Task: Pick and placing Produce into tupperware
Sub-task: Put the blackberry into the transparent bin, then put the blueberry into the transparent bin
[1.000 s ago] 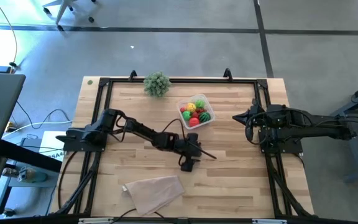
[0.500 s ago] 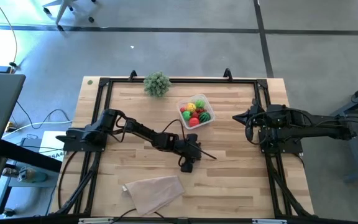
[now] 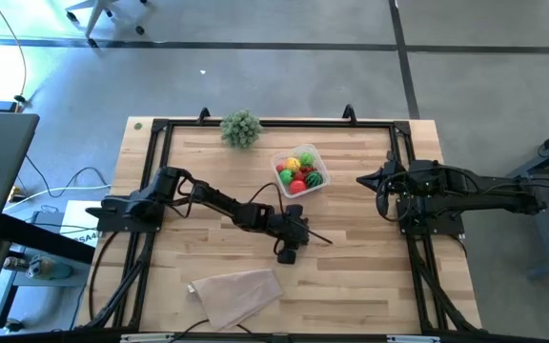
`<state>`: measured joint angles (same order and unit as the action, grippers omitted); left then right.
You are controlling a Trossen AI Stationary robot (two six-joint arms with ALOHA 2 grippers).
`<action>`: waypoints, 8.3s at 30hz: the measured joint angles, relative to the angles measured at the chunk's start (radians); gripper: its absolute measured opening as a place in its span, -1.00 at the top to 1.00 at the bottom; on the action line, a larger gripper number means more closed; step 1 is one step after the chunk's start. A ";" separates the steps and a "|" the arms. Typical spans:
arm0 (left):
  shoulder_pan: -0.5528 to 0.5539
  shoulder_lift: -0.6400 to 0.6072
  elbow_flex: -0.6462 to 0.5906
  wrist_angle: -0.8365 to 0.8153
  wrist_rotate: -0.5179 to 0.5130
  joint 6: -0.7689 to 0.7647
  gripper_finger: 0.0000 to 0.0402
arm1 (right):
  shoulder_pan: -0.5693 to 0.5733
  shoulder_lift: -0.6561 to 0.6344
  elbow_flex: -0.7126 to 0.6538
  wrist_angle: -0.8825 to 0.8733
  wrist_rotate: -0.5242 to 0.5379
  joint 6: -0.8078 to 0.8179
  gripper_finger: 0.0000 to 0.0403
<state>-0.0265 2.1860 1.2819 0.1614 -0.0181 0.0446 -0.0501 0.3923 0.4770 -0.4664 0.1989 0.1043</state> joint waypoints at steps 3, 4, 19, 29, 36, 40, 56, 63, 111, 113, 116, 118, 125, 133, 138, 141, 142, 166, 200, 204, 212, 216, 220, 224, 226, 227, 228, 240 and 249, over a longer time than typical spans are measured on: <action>0.000 -0.004 0.008 -0.018 0.008 -0.008 0.50 | 0.000 0.000 0.000 0.000 0.000 0.000 1.00; 0.000 -0.005 0.017 -0.026 0.012 -0.013 0.52 | 0.000 0.000 0.000 0.000 0.000 0.000 1.00; 0.000 -0.007 0.565 -0.774 0.078 0.043 0.50 | 0.000 0.000 0.000 0.000 0.000 0.000 1.00; 0.062 -0.011 0.936 -1.188 -0.121 0.173 0.47 | 0.000 0.000 0.000 0.000 0.000 0.000 1.00; 0.241 -0.010 0.978 -1.268 -0.064 0.170 0.46 | 0.000 0.000 0.000 0.000 0.000 0.000 1.00; 0.358 -0.011 0.904 -1.184 0.016 0.168 0.58 | 0.000 0.000 0.000 0.000 0.000 0.000 1.00; 0.543 -0.008 0.635 -0.990 0.142 0.158 0.88 | 0.000 0.000 0.000 0.000 0.000 0.000 1.00; 0.528 -0.008 0.634 -0.965 0.183 0.157 0.88 | 0.000 0.000 0.000 0.000 0.000 0.000 1.00; 0.055 -0.356 -0.356 0.193 0.058 -0.079 0.85 | 0.000 0.000 0.000 0.000 -0.002 0.000 1.00; 0.059 -0.314 -0.334 0.247 0.050 -0.078 0.76 | 0.000 0.000 0.000 0.001 -0.003 0.000 1.00; 0.061 -0.270 -0.300 0.232 0.042 -0.078 0.59 | 0.000 0.000 0.000 0.000 -0.006 0.000 1.00; 0.060 -0.242 -0.273 0.231 0.009 -0.076 0.47 | 0.000 0.000 0.000 0.000 -0.006 0.000 1.00; 0.060 -0.196 -0.216 0.183 -0.024 -0.052 0.12 | 0.000 0.000 0.000 0.000 -0.005 0.000 1.00; 0.066 -0.104 -0.141 0.163 -0.019 -0.041 0.00 | 0.000 0.000 0.000 0.000 -0.007 0.000 1.00; 0.081 -0.091 -0.106 0.115 -0.040 -0.010 0.01 | 0.000 0.000 0.000 0.000 -0.007 0.000 1.00; 0.093 -0.092 -0.097 0.090 -0.042 -0.010 0.01 | 0.000 0.000 0.000 0.000 -0.007 0.000 1.00; 0.096 -0.092 -0.096 0.080 -0.043 -0.015 0.01 | 0.000 0.000 0.000 0.000 -0.007 0.000 1.00; 0.113 -0.016 -0.046 0.067 -0.012 -0.002 0.00 | 0.000 0.000 0.000 0.000 -0.007 0.000 1.00; 0.112 0.005 0.015 -0.057 0.014 -0.054 0.53 | 0.000 0.001 0.000 0.000 -0.007 0.000 1.00; 0.112 0.005 0.015 -0.057 0.019 -0.057 0.60 | 0.000 0.001 0.000 0.000 -0.007 0.000 1.00; 0.111 0.005 0.015 -0.057 0.027 -0.080 0.69 | 0.000 0.001 0.000 0.000 -0.007 0.000 1.00; 0.106 0.005 0.014 -0.049 0.027 -0.083 0.68 | 0.000 0.001 0.000 0.000 -0.007 0.000 1.00; 0.105 0.002 0.013 -0.045 0.034 -0.103 0.69 | 0.000 0.001 0.000 0.000 -0.007 0.000 1.00; 0.104 -0.020 0.010 -0.063 0.110 -0.147 0.71 | 0.000 0.001 0.000 0.000 -0.007 0.000 1.00; 0.100 -0.044 0.009 -0.065 0.158 -0.160 0.71 | 0.000 0.001 0.000 0.000 -0.007 0.000 1.00; 0.098 -0.059 0.009 -0.064 0.175 -0.164 0.71 | 0.000 0.001 0.000 0.000 -0.007 0.000 1.00; 0.092 -0.078 0.010 -0.066 0.187 -0.166 0.71 | 0.000 0.001 0.000 0.000 -0.007 0.000 1.00; 0.111 -0.342 0.013 -0.118 0.068 -0.038 0.71 | 0.000 0.001 0.000 0.001 -0.007 0.000 1.00; 0.304 -0.446 0.114 -0.198 0.061 0.082 0.71 | 0.000 0.000 0.000 0.000 -0.007 0.000 1.00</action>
<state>0.2771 1.7397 1.3956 -0.0367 0.0427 0.1268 -0.0502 0.3927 0.4770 -0.4664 0.1919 0.1047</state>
